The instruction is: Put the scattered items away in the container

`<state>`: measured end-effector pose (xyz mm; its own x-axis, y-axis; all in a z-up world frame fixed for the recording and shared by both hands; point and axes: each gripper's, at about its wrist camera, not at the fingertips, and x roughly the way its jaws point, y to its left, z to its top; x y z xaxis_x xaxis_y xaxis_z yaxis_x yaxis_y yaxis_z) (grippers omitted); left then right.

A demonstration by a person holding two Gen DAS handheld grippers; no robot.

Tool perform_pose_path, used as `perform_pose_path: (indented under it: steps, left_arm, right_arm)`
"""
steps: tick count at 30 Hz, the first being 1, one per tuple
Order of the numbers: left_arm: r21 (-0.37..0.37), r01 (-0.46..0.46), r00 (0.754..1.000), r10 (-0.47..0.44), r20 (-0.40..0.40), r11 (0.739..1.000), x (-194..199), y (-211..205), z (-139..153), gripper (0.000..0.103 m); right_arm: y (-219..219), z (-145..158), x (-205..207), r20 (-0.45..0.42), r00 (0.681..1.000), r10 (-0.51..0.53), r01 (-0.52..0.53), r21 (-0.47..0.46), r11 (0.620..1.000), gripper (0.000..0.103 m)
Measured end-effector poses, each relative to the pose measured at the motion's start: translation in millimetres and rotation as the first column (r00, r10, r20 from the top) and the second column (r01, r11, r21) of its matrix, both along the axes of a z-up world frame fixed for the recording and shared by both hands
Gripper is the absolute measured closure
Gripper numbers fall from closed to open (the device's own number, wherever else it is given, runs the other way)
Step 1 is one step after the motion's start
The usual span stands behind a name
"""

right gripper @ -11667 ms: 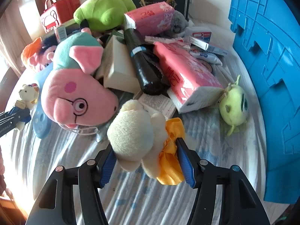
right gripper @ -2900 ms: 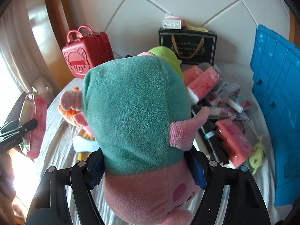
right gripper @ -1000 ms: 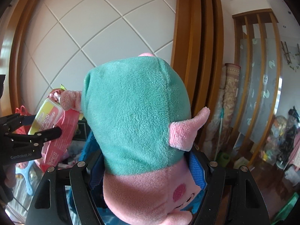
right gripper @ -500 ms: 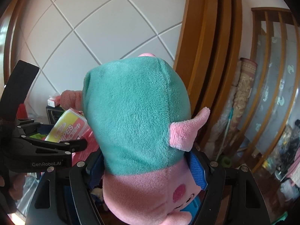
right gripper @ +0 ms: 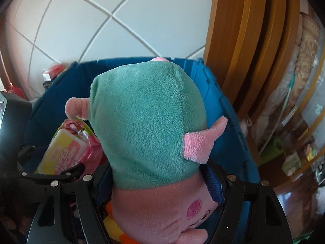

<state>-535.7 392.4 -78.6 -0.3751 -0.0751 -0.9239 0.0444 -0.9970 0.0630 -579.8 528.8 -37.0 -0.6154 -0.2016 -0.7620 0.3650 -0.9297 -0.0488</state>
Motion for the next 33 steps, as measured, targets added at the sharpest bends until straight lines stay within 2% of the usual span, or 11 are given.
perform_pose_path:
  steps: [3,5,12,17,27,29,33]
  left_arm:
    - [0.021,0.006,0.999,-0.007,0.047,1.0,-0.5,-1.8,-12.4,0.031]
    - [0.048,-0.013,0.998,0.01,0.064,0.999,-0.9,-6.0,-14.8,0.03]
    - [0.002,0.039,0.999,-0.039,0.017,0.999,8.0,9.6,-6.2,0.029]
    - [-0.009,0.035,0.999,-0.034,0.027,0.999,16.6,11.2,-8.6,0.029]
    - [-0.01,0.039,0.999,-0.039,0.026,0.999,7.4,9.2,-10.1,0.029]
    - [-0.009,0.039,0.999,-0.038,0.027,0.999,7.1,8.9,-9.9,0.029]
    - [-0.013,0.038,0.999,-0.037,0.03,0.999,6.1,8.5,-9.9,0.029]
  right_arm:
    - [-4.7,-31.8,-10.3,0.061,0.998,0.009,-0.01,0.025,1.0,0.026]
    - [-2.7,-41.0,-16.9,0.101,0.995,0.017,-0.02,0.03,0.999,0.026]
    - [-8.3,-45.0,-16.3,0.081,0.996,0.042,-0.048,0.072,0.996,0.026]
    - [-10.6,-45.9,-15.6,0.061,0.997,0.05,-0.056,0.101,0.993,0.026]
    - [-16.3,-43.9,-15.5,0.053,0.996,0.073,-0.078,0.108,0.991,0.02]
    - [-14.5,-40.8,-19.8,0.055,0.996,0.067,-0.072,0.093,0.993,0.015]
    - [-14.1,-41.4,-29.3,0.077,0.996,0.054,-0.06,0.075,0.995,0.015]
